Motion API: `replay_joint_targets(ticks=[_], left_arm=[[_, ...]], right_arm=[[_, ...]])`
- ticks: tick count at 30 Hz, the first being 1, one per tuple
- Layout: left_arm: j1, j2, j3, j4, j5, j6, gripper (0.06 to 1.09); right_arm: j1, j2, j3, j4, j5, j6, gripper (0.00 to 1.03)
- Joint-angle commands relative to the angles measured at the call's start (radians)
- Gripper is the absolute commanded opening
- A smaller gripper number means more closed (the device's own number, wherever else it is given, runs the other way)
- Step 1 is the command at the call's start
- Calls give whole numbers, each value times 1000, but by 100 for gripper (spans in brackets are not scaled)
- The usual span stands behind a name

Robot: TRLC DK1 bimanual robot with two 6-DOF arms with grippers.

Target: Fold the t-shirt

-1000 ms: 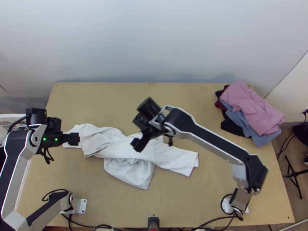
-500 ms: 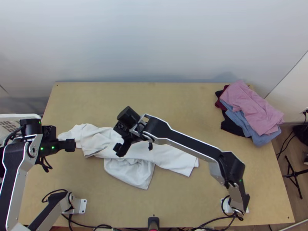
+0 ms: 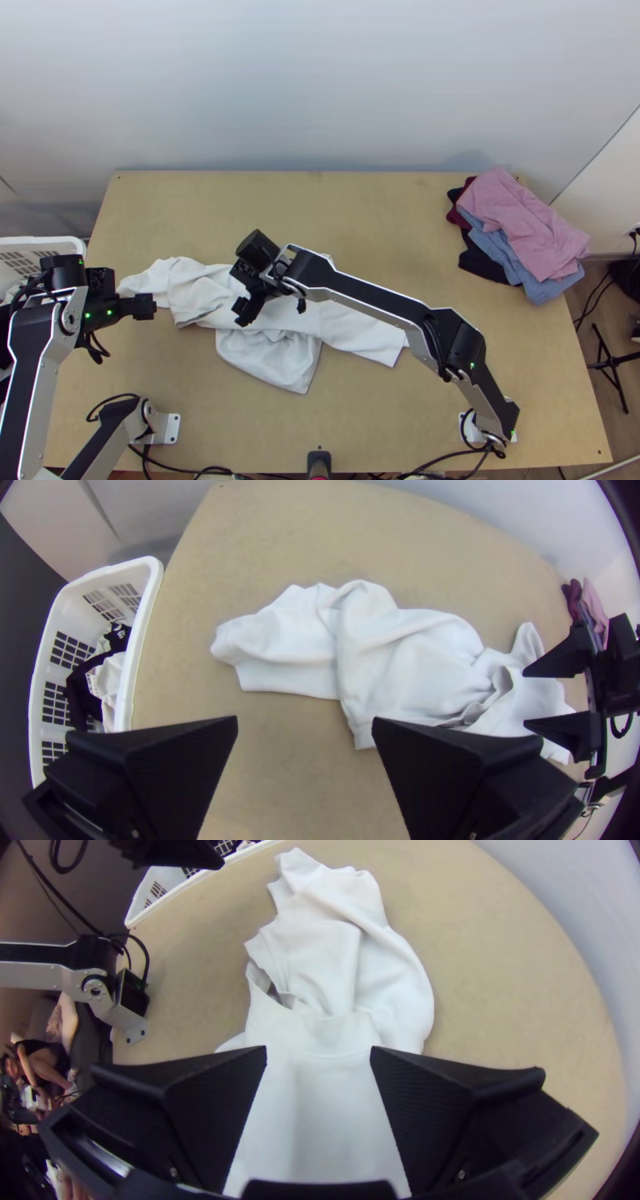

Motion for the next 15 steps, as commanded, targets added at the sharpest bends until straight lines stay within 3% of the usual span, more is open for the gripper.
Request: replay_joint_targets(ticks=[1, 4, 7, 10, 15], left_arm=[[10, -8, -24, 24, -10, 4, 104], [8, -8, -34, 34, -10, 4, 104], [10, -8, -37, 40, -10, 4, 104], [11, -8, -40, 45, -10, 9, 104], [16, -9, -41, 47, -10, 10, 104]], right_arm=[[-12, 39, -2, 30, 7, -3, 69], [-16, 51, -5, 31, 13, -3, 69], [-18, 52, -18, 50, 18, -6, 59], [-21, 55, -22, 51, 19, -7, 57], [-23, 37, -31, 82, 19, -35, 25]])
